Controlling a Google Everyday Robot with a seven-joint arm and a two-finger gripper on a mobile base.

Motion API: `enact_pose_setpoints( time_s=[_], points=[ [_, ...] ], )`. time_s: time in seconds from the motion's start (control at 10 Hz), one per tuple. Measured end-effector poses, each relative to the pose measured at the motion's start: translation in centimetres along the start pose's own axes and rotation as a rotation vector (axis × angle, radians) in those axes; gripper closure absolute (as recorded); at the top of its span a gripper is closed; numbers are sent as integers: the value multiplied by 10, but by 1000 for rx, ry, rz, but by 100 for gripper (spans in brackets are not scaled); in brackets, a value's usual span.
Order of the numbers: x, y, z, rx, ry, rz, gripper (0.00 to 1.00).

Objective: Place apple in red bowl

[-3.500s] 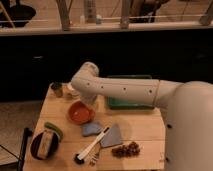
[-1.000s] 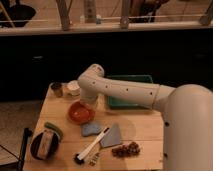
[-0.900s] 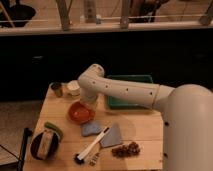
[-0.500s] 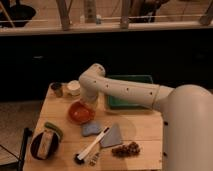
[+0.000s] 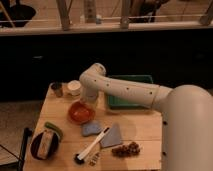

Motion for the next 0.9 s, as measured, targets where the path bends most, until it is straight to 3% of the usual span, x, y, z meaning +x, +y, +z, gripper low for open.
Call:
enact_pose_setpoints(
  time_s=[0.9],
  points=[
    [3, -5, 3, 5, -23, -35, 99]
  ],
)
